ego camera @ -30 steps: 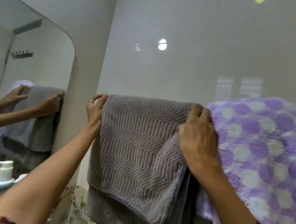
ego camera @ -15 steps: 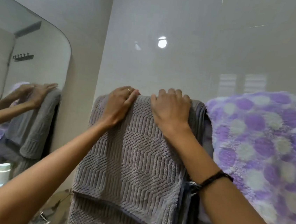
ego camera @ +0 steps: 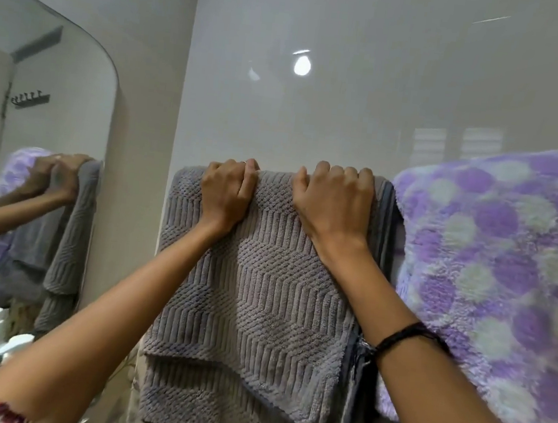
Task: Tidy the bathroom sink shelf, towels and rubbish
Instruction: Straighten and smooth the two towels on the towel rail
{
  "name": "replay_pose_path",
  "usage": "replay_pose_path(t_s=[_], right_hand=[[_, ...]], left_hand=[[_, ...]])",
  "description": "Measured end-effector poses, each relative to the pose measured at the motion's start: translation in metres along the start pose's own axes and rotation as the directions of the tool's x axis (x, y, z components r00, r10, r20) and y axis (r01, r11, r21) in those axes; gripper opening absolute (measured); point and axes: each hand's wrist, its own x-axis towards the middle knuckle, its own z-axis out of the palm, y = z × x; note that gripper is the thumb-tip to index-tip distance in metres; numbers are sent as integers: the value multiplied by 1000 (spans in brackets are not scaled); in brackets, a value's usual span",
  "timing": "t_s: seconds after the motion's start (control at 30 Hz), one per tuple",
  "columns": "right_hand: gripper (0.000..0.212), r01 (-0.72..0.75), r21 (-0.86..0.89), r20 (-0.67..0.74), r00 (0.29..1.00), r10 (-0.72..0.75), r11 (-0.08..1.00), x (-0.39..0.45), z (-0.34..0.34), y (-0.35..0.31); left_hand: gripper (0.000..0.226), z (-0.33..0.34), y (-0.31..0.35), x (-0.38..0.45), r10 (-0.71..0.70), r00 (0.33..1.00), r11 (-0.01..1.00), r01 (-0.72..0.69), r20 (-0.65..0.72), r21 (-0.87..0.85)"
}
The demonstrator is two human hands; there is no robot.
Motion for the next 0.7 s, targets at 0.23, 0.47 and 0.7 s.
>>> replay_pose_path(t_s=[0.23, 0.47, 0.7], right_hand=[[46, 68, -6, 143, 987, -66, 998, -13, -19, -1], [38, 87, 114, 220, 969, -111, 990, -38, -61, 10], [38, 71, 83, 120, 990, -80, 994, -63, -102, 34]], left_hand=[[43, -15, 13, -6, -43, 997, 999, 41, 71, 26], [31, -44, 35, -16, -154, 957, 988, 156, 245, 10], [34, -73, 102, -65, -56, 903, 906, 225, 426, -358]])
